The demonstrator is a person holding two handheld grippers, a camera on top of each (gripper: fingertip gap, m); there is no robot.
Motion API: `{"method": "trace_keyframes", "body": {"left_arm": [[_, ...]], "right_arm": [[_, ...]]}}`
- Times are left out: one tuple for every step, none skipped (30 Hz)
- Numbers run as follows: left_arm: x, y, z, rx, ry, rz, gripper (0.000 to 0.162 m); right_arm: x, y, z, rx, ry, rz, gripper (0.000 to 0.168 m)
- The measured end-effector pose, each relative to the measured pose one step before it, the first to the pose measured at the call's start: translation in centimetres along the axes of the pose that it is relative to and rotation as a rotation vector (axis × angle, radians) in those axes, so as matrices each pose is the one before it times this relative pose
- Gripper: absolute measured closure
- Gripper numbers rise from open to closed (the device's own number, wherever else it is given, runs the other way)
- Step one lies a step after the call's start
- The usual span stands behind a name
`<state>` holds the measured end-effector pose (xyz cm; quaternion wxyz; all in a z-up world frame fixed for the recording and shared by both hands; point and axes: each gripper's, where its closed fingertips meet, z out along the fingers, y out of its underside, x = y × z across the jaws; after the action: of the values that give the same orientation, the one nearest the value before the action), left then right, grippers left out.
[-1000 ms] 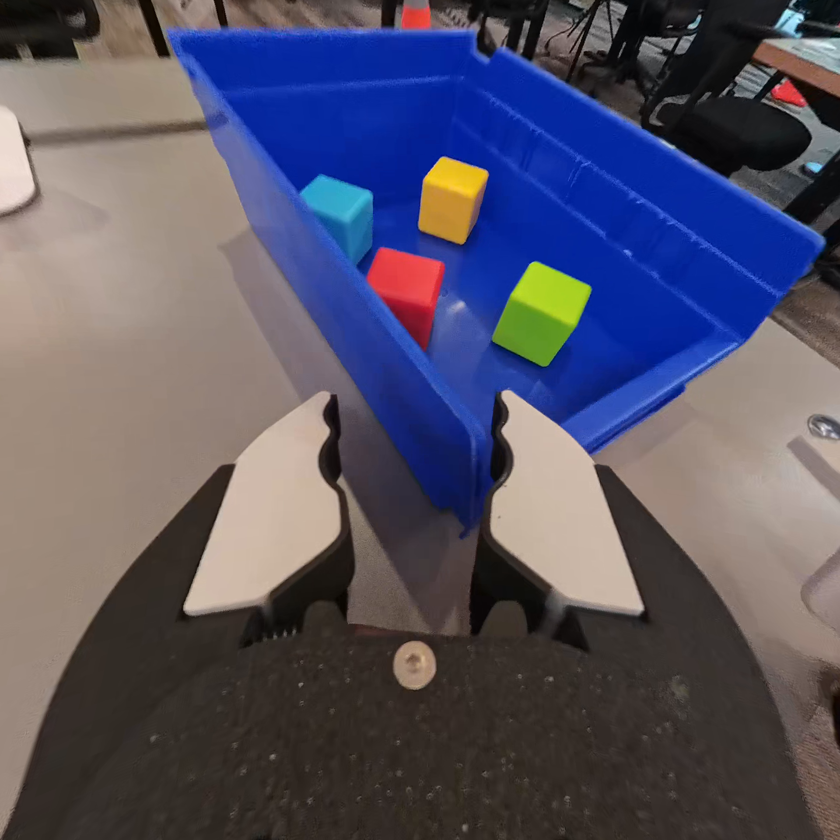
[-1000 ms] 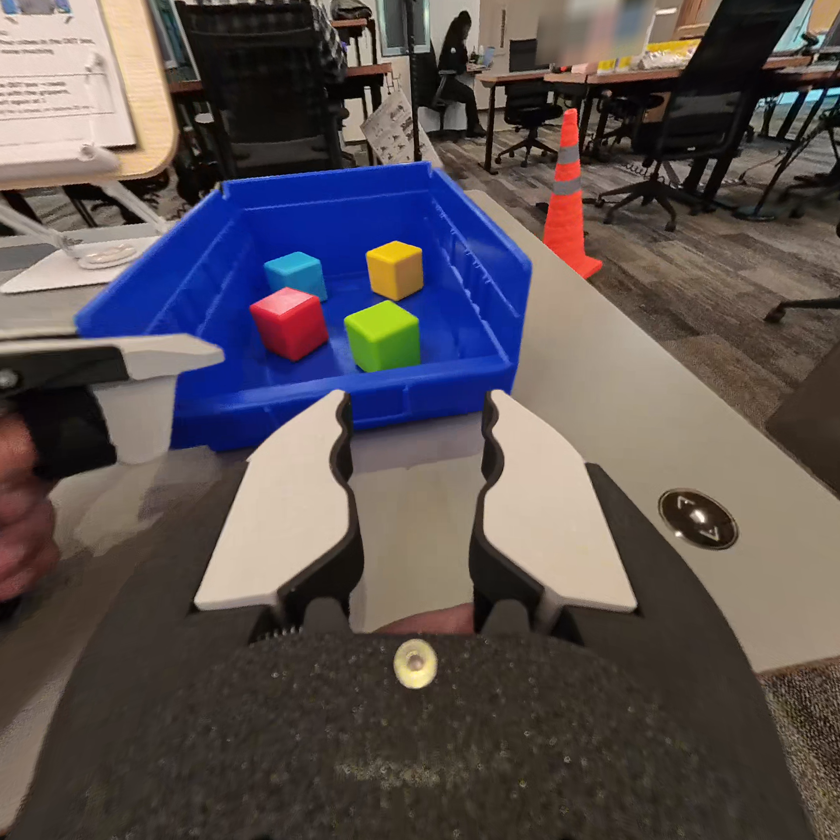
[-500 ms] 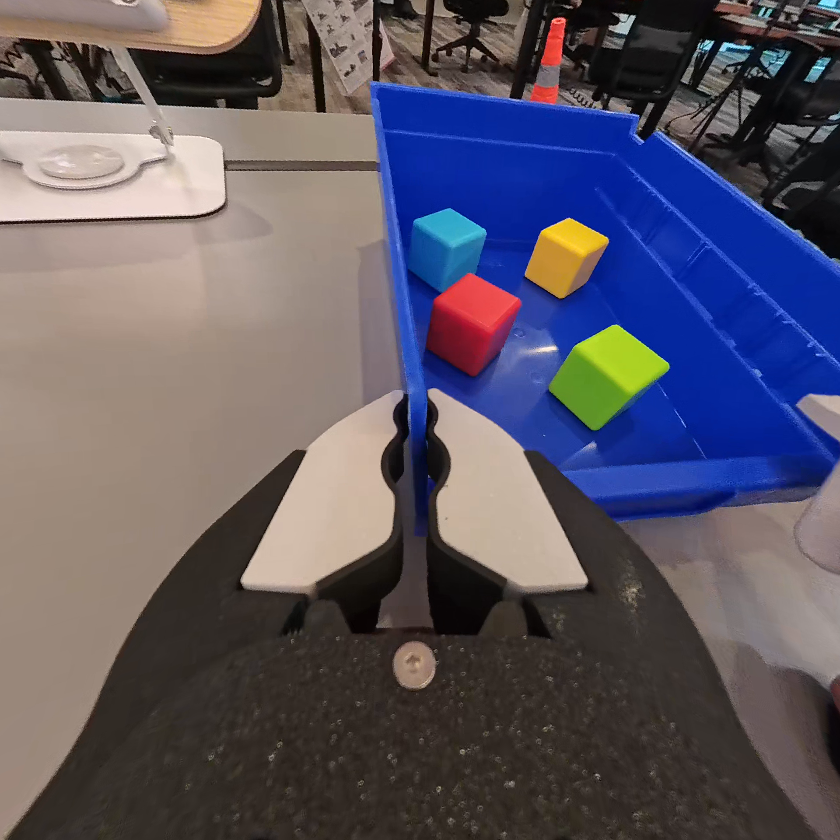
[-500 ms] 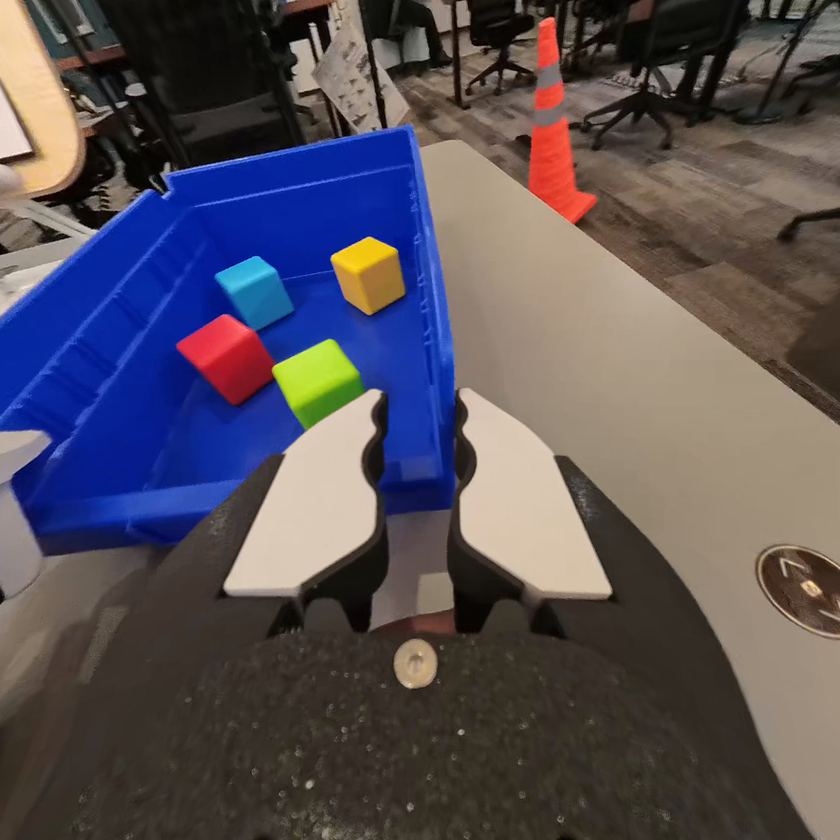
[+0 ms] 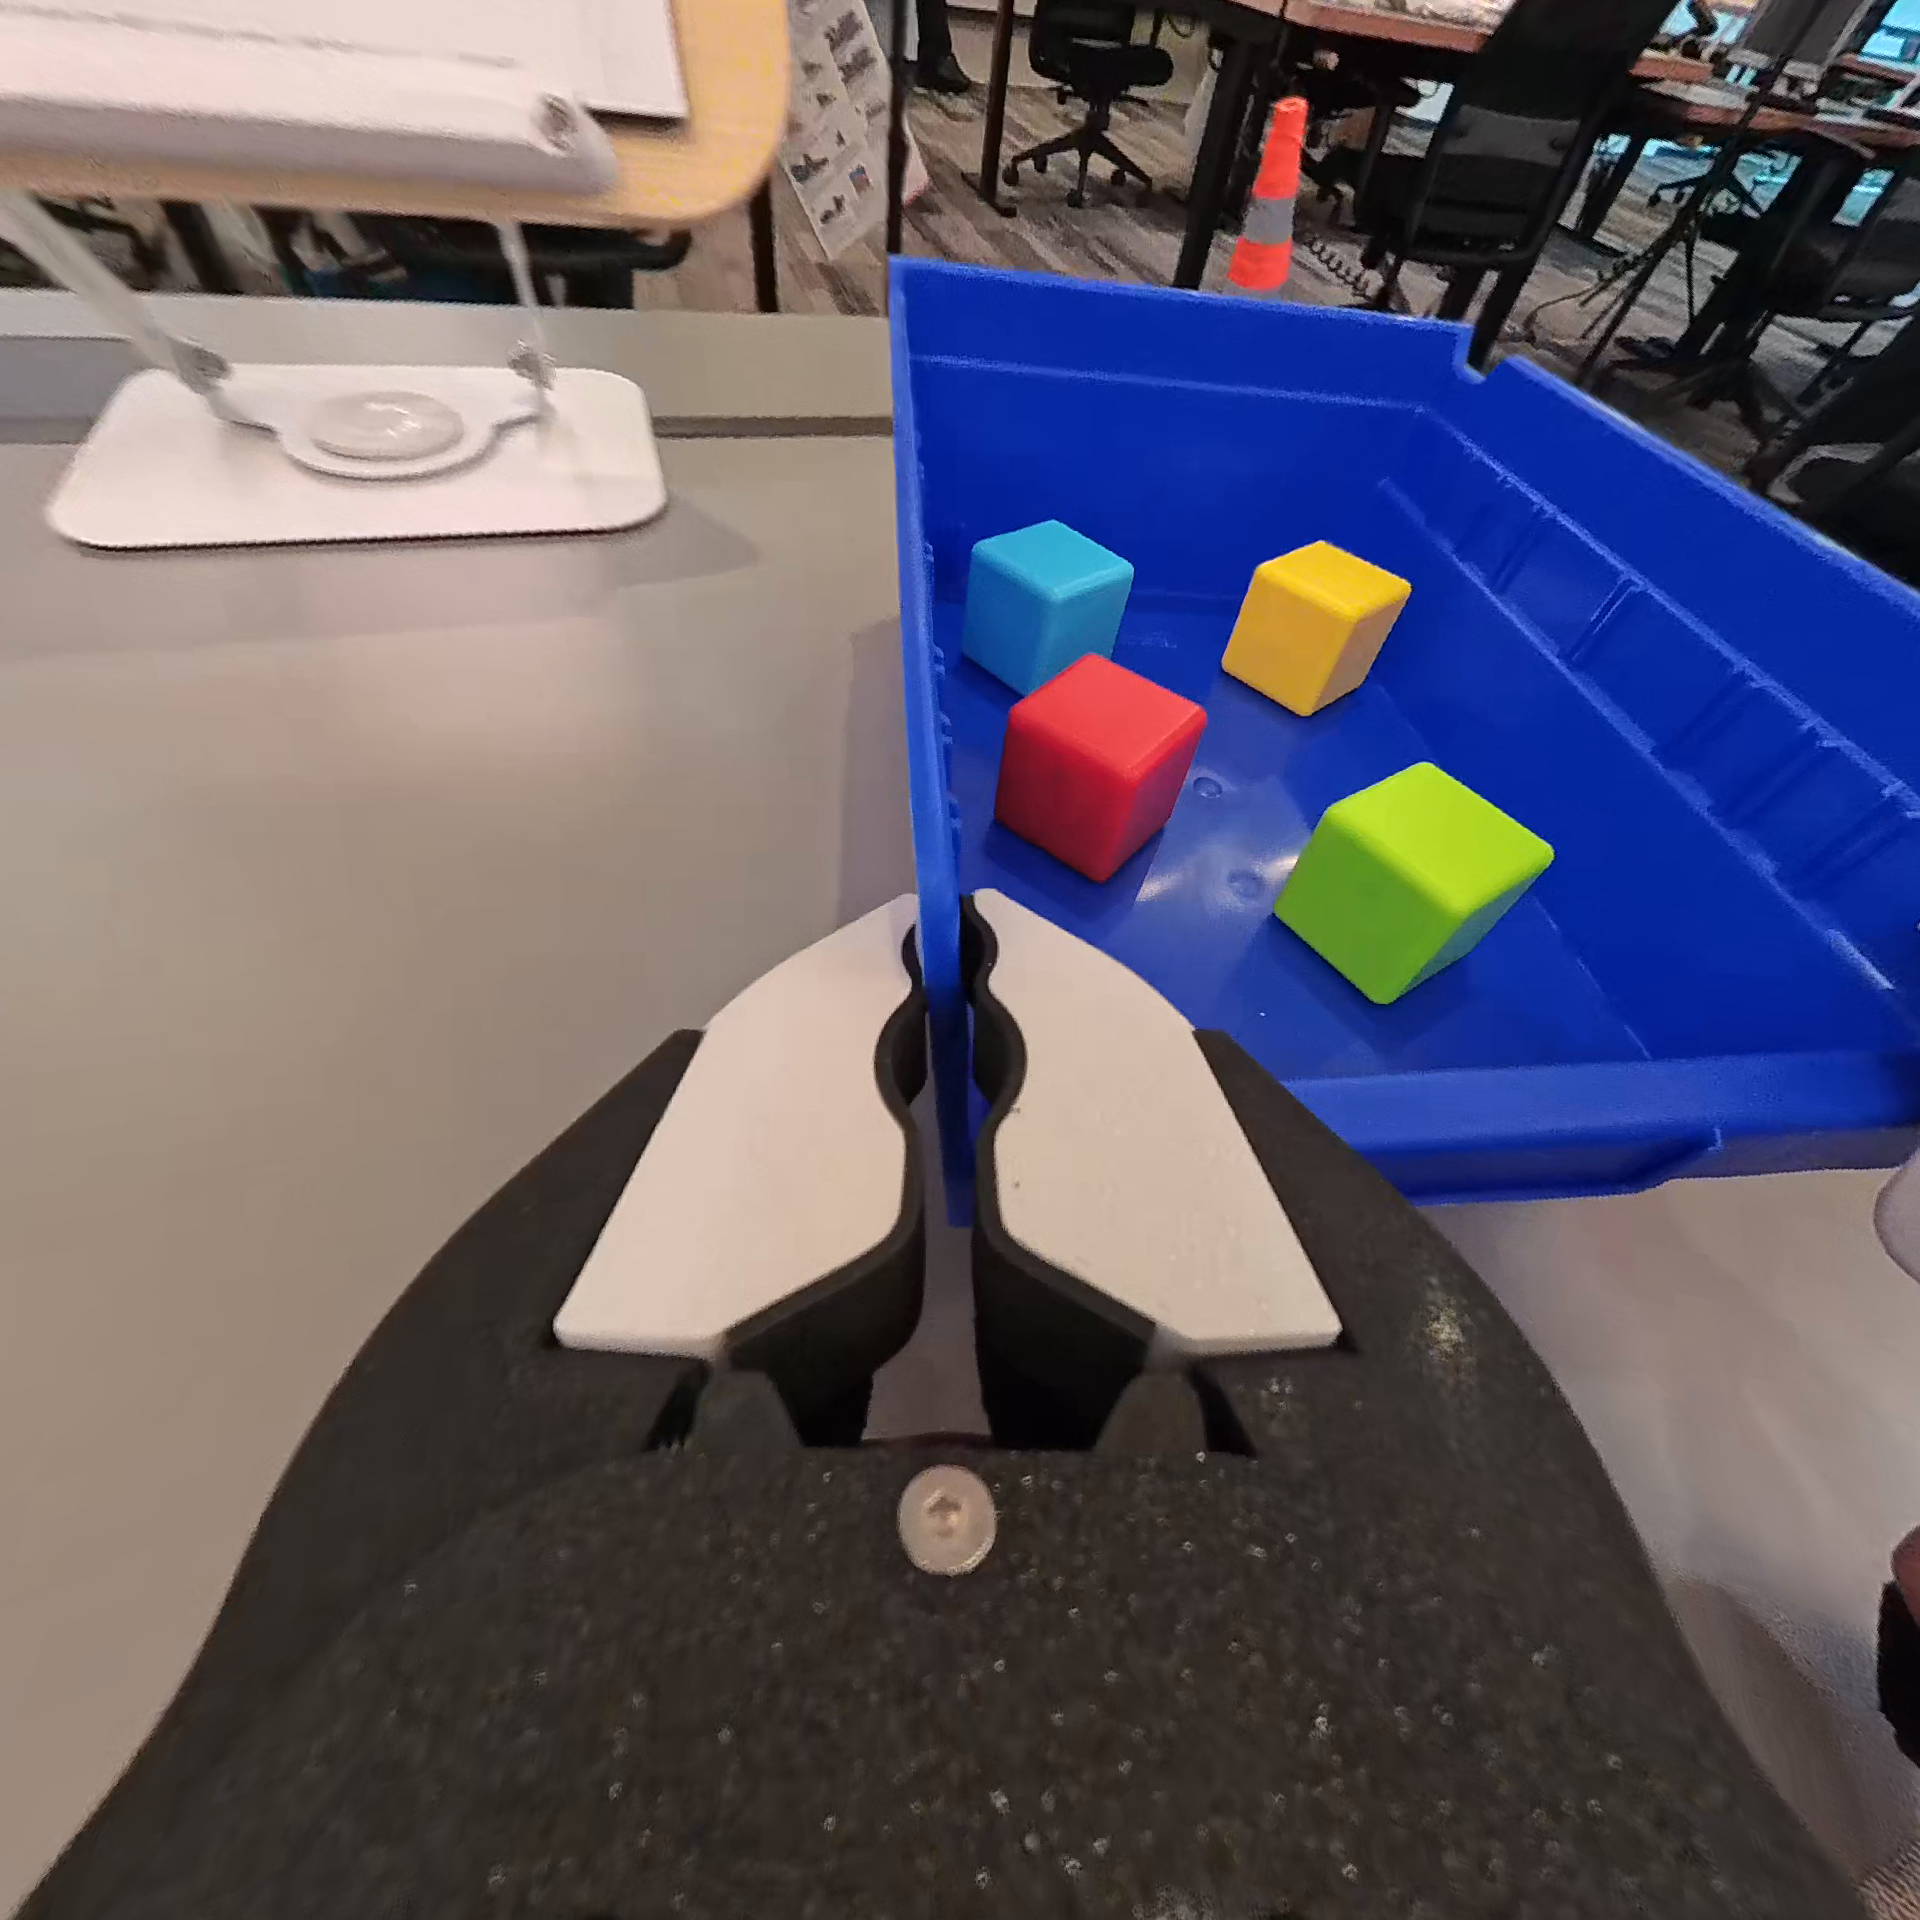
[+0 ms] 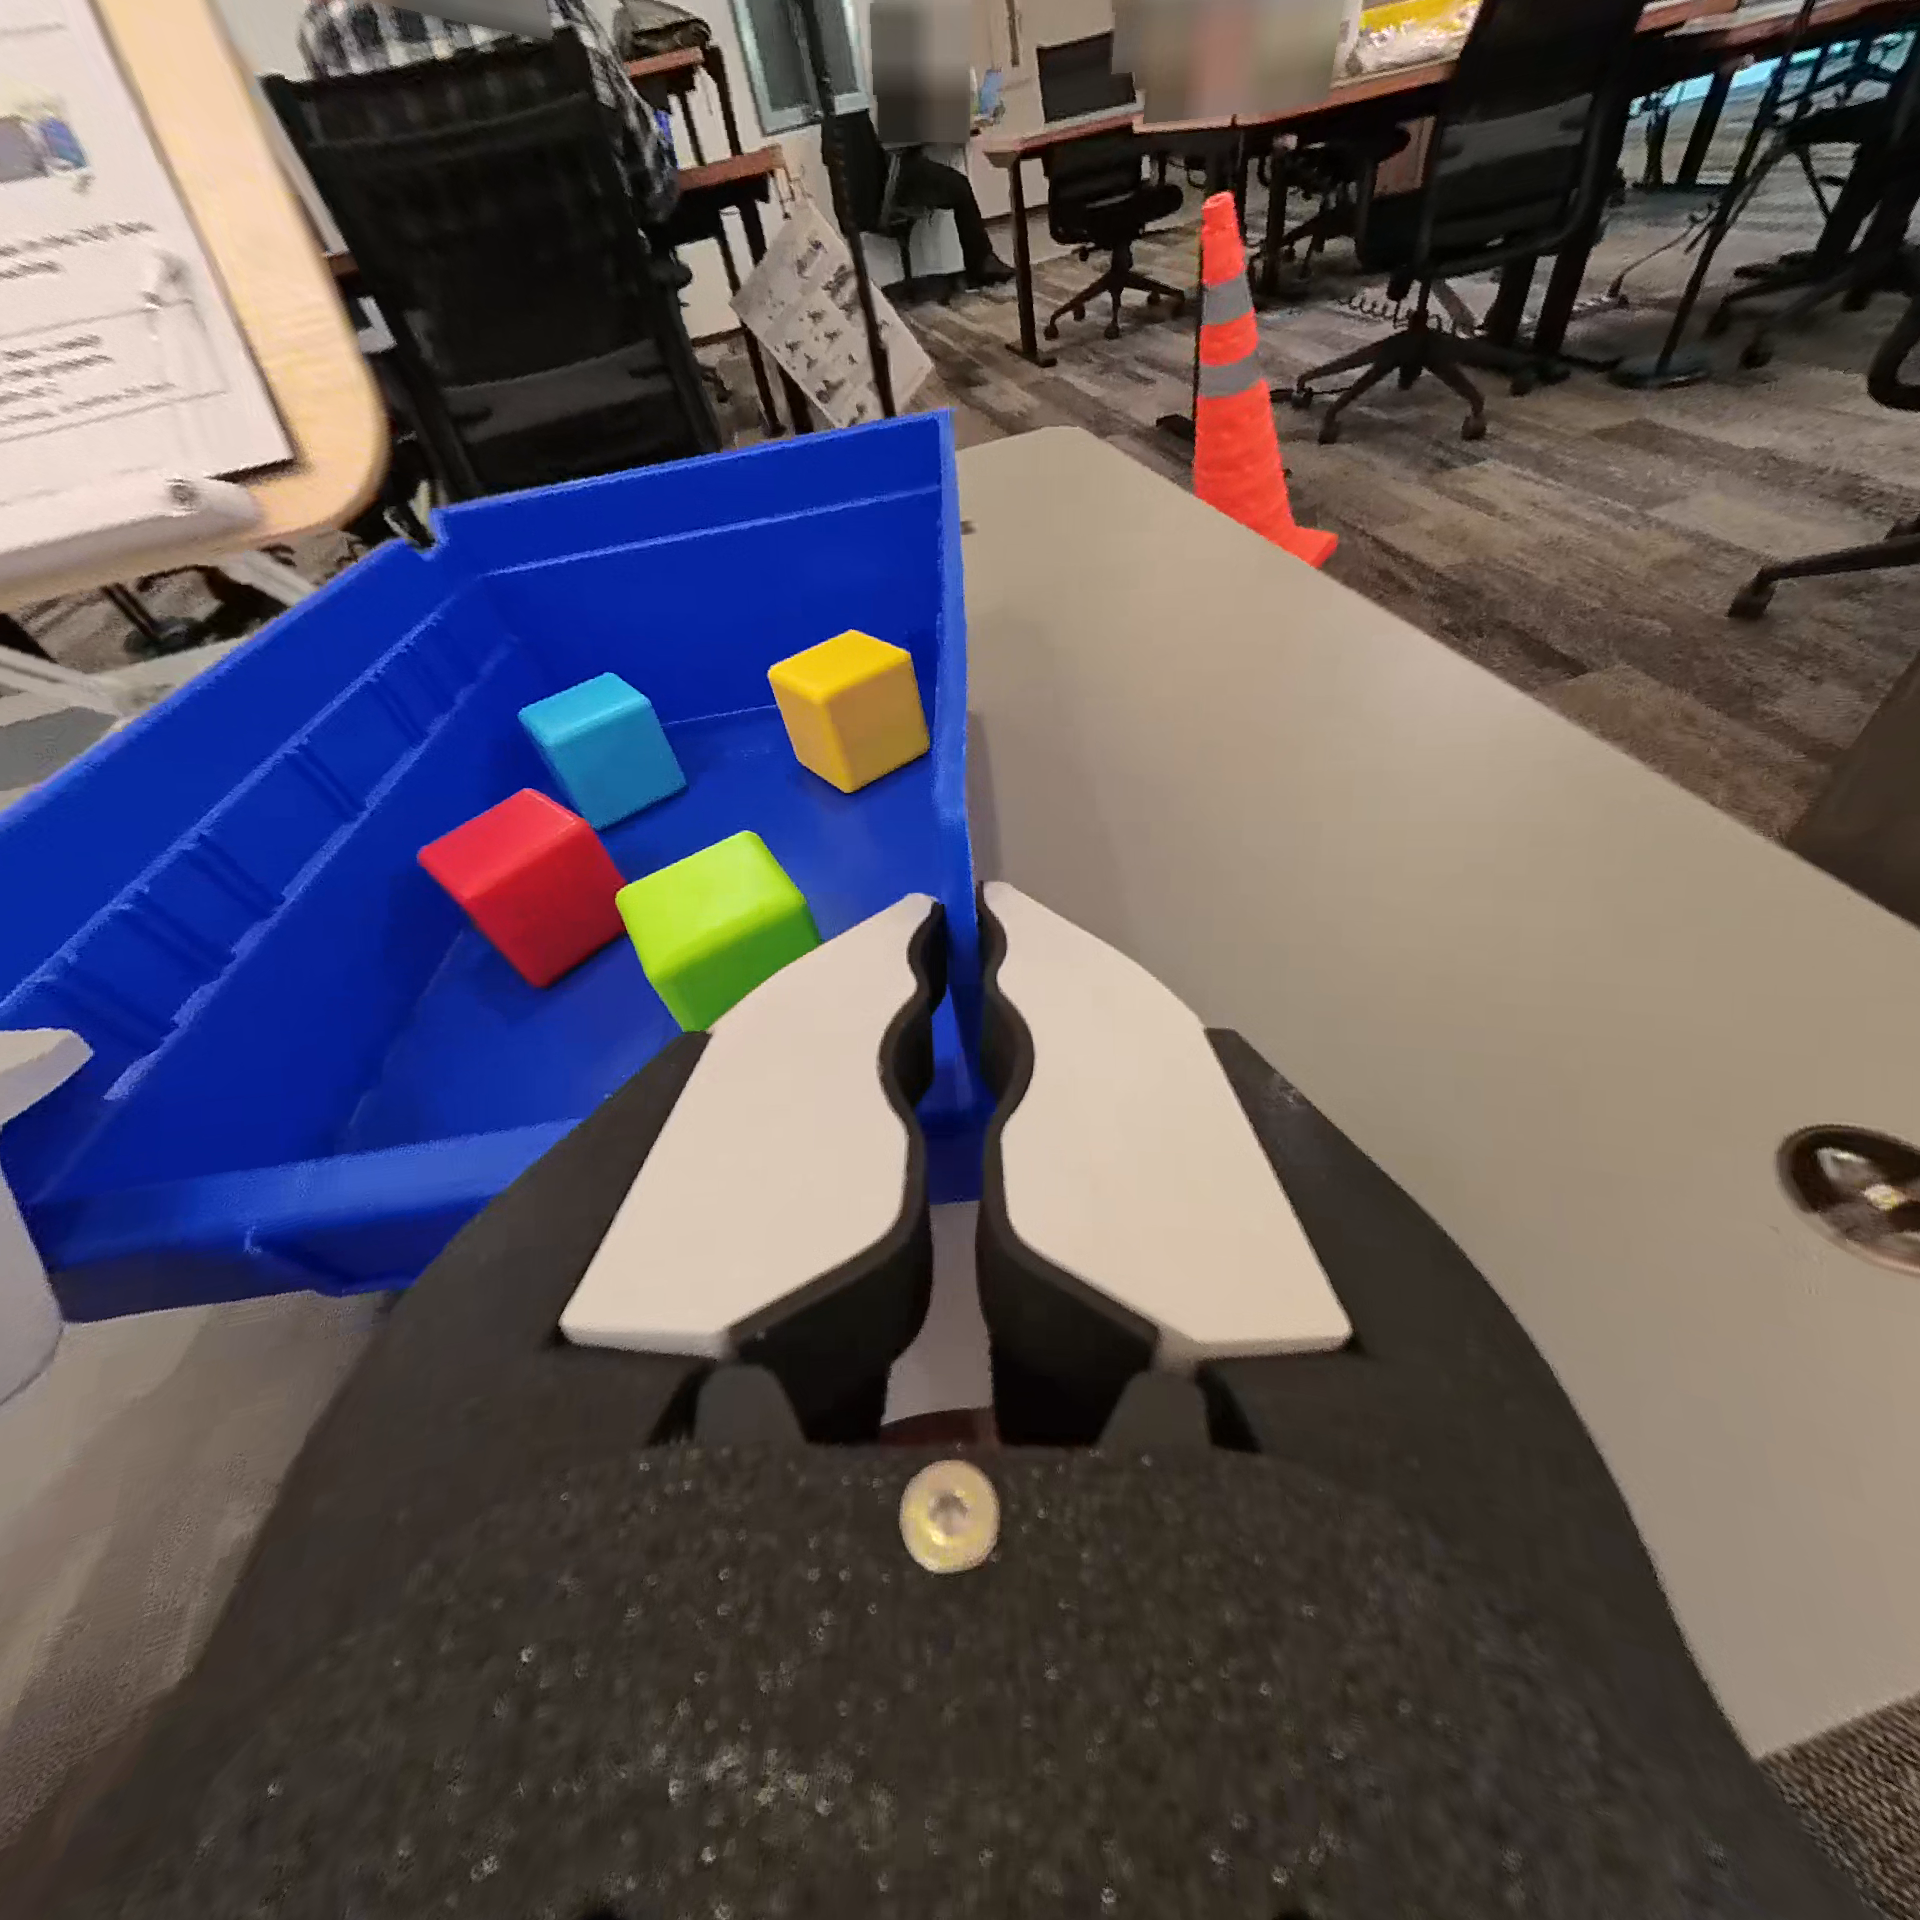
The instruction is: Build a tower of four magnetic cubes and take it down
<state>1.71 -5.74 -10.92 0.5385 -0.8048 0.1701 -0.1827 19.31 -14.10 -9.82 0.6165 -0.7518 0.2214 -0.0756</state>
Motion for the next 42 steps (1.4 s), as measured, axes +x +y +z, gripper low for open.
{"method": "trace_keyframes", "body": {"left_arm": [[-0.904, -0.236, -0.724, 0.0099, -0.0128, 0.0024, 0.16], [-1.042, -0.228, -0.764, 0.0098, -0.013, 0.0001, 0.16], [-1.128, -0.187, -0.79, 0.0084, -0.0109, -0.0021, 0.16], [-1.234, -0.161, -0.806, 0.0077, -0.0097, -0.005, 0.16], [-1.35, -0.129, -0.83, 0.0068, -0.0117, -0.0052, 0.16], [-1.448, -0.111, -0.854, 0.0057, -0.0144, -0.0049, 0.16], [-1.527, -0.108, -0.864, 0.0062, -0.0175, -0.0022, 0.16], [-1.575, -0.121, -0.883, 0.0062, -0.0204, 0.0026, 0.16], [-1.605, -0.098, -0.848, 0.005, -0.0235, 0.0068, 0.16], [-1.629, -0.088, -0.815, 0.0054, -0.0236, 0.01, 0.16], [-1.639, -0.115, -0.759, 0.0087, -0.0191, 0.0124, 0.16], [-1.625, -0.137, -0.669, 0.0106, -0.0142, 0.0119, 0.16], [-1.538, -0.069, -0.553, 0.0065, -0.0094, 0.0118, 0.159], [-1.486, 0.019, -0.422, 0.0003, -0.0084, 0.0145, 0.159], [-1.441, 0.116, -0.309, -0.0029, -0.0082, 0.0105, 0.159], [-1.371, 0.226, -0.216, -0.0043, -0.0093, 0.0002, 0.159], [-1.302, 0.173, -0.137, 0.0027, -0.0083, -0.0051, 0.159], [-1.215, 0.179, -0.027, 0.0025, -0.0092, -0.004, 0.159], [-1.104, 0.27, 0.065, -0.0057, -0.0088, -0.0069, 0.159], [-0.983, 0.319, 0.127, -0.0097, -0.0107, -0.0097, 0.159], [-0.844, 0.244, 0.104, -0.0047, -0.0116, -0.0112, 0.159], [-0.679, 0.194, 0.09, -0.0003, -0.0078, -0.0139, 0.159], [-0.561, 0.21, 0.137, -0.0028, -0.0049, -0.0143, 0.159], [-0.431, 0.16, 0.16, 0.0018, -0.0038, -0.0102, 0.159], [-0.289, 0.115, 0.136, 0.0041, -0.0041, -0.001, 0.159], [-0.183, 0.111, 0.138, 0.003, -0.0046, 0.0073, 0.159], [-0.107, 0.138, 0.137, 0.0017, -0.0037, 0.0082, 0.159], [-0.057, 0.23, 0.162, -0.0026, -0.0024, 0.0055, 0.159], [-0.092, 0.397, 0.225, -0.0122, -0.0038, 0.0018, 0.159], [-0.143, 0.617, 0.307, -0.0241, -0.0065, -0.0066, 0.159], [-0.121, 0.729, 0.345, -0.0333, -0.0022, -0.0098, 0.157], [0.168, 0.417, 0.246, -0.0139, 0.0201, -0.0056, 0.151], [0.297, 0.112, -0.006, 0.0005, 0.0255, -0.0013, 0.144], [0.17, 0.003, -0.208, 0.0008, 0.0102, 0.0031, 0.136], [0.23, -0.026, -0.375, 0.0002, 0.0083, 0.0128, 0.125], [0.244, 0.071, -0.578, -0.0046, 0.0113, 0.0241, 0.112], [-0.07, 0.242, -0.828, -0.0103, -0.0024, 0.0298, 0.106], [-0.325, 0.352, -1.064, -0.0043, -0.0075, 0.0232, 0.105], [-0.344, 0.319, -1.205, 0.0071, 0.005, 0.0034, 0.106], [-0.567, 0.197, -1.282, 0.0153, 0.0095, -0.0177, 0.106], [-1.057, 0.061, -1.211, 0.0185, -0.0048, -0.026, 0.107], [-1.639, -0.125, -1.009, 0.0197, -0.0232, -0.0296, 0.107]], "right_arm": [[-1.03, 0.069, -0.383, 0.0036, -0.0124, -0.0001, 0.165], [-1.169, 0.015, -0.399, 0.0029, -0.0159, -0.0014, 0.165], [-1.266, -0.027, -0.451, 0.0075, -0.0157, -0.0038, 0.165], [-1.374, -0.064, -0.457, 0.0112, -0.0134, -0.01, 0.165], [-1.491, -0.015, -0.437, 0.0082, -0.0147, -0.0159, 0.165], [-1.567, 0.02, -0.394, 0.0061, -0.0186, -0.0129, 0.165], [-1.619, 0.131, -0.308, 0.0014, -0.0214, -0.0083, 0.165], [-1.645, 0.243, -0.221, -0.0026, -0.023, -0.003, 0.166], [-1.645, 0.365, -0.128, -0.0047, -0.0243, 0.0039, 0.166], [-1.665, 0.49, -0.054, -0.0099, -0.026, 0.0079, 0.166], [-1.67, 0.519, 0.007, -0.008, -0.0255, 0.0066, 0.166], [-1.667, 0.469, 0.078, -0.0055, -0.0238, 0.003, 0.166], [-1.56, 0.414, 0.19, -0.0052, -0.0167, 0.001, 0.166], [-1.505, 0.375, 0.249, -0.0091, -0.0189, 0.0019, 0.166], [-1.445, 0.363, 0.285, -0.0118, -0.0205, 0.0053, 0.166], [-1.381, 0.208, 0.24, -0.0028, -0.0173, 0.0073, 0.166], [-1.261, 0.177, 0.259, -0.0019, -0.0063, -0.0038, 0.166], [-1.169, 0.202, 0.299, -0.0019, -0.0049, -0.0179, 0.166], [-1.008, 0.252, 0.363, -0.0032, -0.0115, -0.0117, 0.166], [-0.897, 0.192, 0.335, -0.0031, -0.0134, -0.0025, 0.165], [-0.77, 0.066, 0.281, -0.0009, -0.0048, -0.0075, 0.165], [-0.625, -0.057, 0.252, 0.0018, 0.0007, -0.0093, 0.166], [-0.507, -0.054, 0.254, 0.0004, -0.0015, -0.0058, 0.166], [-0.383, 0.02, 0.29, -0.001, -0.0032, -0.0039, 0.166], [-0.203, 0.111, 0.255, -0.0016, -0.0006, -0.0009, 0.165], [-0.102, 0.194, 0.199, -0.0009, -0.0024, 0.0027, 0.165], [-0.012, 0.293, 0.137, -0.0041, -0.0043, 0.0069, 0.166], [0.047, 0.413, 0.101, -0.0099, -0.0051, 0.01, 0.166], [0.003, 0.508, 0.118, -0.0148, -0.0097, 0.0117, 0.165], [-0.033, 0.581, 0.158, -0.0211, -0.0153, 0.0156, 0.165], [-0.075, 0.451, 0.155, -0.0306, -0.0204, 0.0208, 0.164], [-0.113, 0.027, 0.026, -0.0067, -0.0275, 0.0161, 0.163], [-0.138, -0.047, -0.004, -0.002, -0.0294, 0.0112, 0.161], [-0.247, 0.246, 0.062, -0.0217, -0.0331, 0.0067, 0.154], [-0.093, 0.438, -0.067, -0.0394, -0.0254, 0.0065, 0.144], [0.128, 0.141, -0.329, -0.0152, -0.0176, 0.0092, 0.134], [0.091, -0.112, -0.569, 0.004, -0.0258, 0.0023, 0.127], [0.18, -0.142, -0.733, 0.0016, -0.0203, -0.0043, 0.126], [0.281, -0.31, -0.838, 0.0118, -0.0121, -0.0096, 0.125], [0.105, -0.6, -0.871, 0.0277, -0.0215, -0.0098, 0.125], [0.001, -0.692, -0.774, 0.028, -0.0256, -0.0044, 0.128], [-0.134, -0.729, -0.488, 0.0179, -0.0245, 0.0036, 0.13]]}}
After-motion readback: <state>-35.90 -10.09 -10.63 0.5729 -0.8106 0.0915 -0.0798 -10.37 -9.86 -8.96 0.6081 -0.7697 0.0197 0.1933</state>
